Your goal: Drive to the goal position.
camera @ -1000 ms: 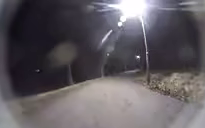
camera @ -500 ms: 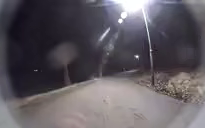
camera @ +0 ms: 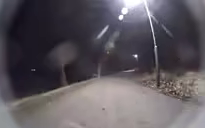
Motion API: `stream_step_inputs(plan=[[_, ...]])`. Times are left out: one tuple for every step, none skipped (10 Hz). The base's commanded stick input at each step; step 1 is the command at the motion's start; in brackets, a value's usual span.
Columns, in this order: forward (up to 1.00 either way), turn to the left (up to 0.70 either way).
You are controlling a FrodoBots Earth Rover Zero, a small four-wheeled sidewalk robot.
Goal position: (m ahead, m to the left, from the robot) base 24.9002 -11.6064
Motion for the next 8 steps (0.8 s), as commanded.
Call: stream_step_inputs(plan=[[1.00, -0.05], [1.00, -0.05], [1.00, -0.09], [1.00, -0.13], [1.00, -0.10], [1.00, -0.07], [1.00, -0.04], [1.00, 0.00]])
